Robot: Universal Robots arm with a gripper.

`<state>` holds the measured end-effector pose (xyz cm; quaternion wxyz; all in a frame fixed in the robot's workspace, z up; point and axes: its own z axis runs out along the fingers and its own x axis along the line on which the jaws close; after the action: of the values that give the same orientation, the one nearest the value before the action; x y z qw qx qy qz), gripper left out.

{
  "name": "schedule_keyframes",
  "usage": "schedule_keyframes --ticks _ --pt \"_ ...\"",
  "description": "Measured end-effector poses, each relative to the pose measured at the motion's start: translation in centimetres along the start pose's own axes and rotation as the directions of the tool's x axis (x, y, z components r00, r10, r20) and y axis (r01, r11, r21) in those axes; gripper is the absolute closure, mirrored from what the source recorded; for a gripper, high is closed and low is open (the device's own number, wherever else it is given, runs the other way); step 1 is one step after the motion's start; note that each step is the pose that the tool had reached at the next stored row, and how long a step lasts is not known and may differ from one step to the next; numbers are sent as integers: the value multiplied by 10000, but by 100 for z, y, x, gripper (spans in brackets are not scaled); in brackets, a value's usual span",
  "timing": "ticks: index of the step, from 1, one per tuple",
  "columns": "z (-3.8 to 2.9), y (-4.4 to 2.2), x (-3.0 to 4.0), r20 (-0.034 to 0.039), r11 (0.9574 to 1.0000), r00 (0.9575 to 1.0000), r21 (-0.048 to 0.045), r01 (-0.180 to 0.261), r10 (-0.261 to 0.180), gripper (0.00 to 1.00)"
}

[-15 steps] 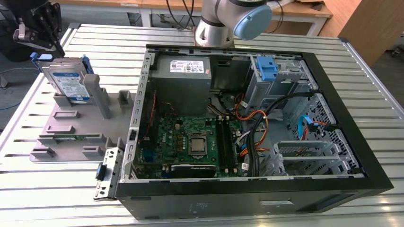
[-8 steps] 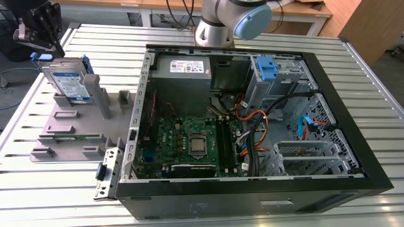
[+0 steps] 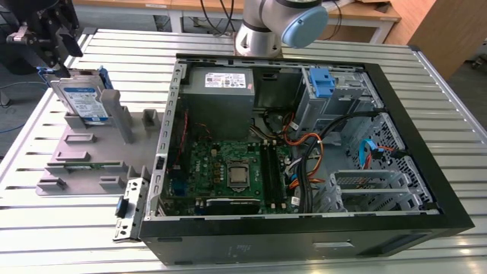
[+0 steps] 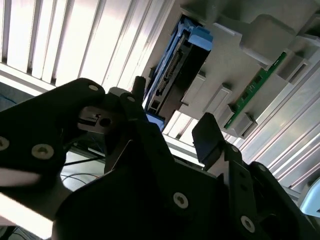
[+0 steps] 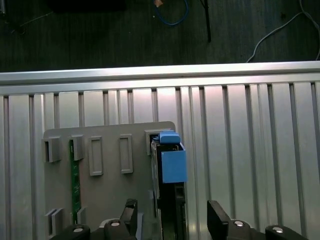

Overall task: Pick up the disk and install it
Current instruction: 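Pick up the disk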

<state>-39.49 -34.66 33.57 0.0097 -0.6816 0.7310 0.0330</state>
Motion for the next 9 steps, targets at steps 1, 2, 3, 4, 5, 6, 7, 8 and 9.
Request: schedule_keyframes --ticks 1,2,3,4,5,6,7,8,9 --pt "0 0 0 0 10000 10000 0 -1 1 36" --pt "0 0 0 0 10000 10000 0 -2 2 30" --pt "0 0 0 0 10000 10000 0 -3 3 30" --pt "0 0 0 0 10000 10000 0 -4 4 24" --pt "0 0 0 0 10000 10000 0 -5 5 24" --pt "0 0 0 0 10000 10000 0 -6 6 24" --pt "0 0 0 0 10000 10000 0 -8 8 24" --pt "2 0 0 1 10000 10000 1 -7 7 24" --pt "10 0 1 2 10000 10000 3 -8 8 24"
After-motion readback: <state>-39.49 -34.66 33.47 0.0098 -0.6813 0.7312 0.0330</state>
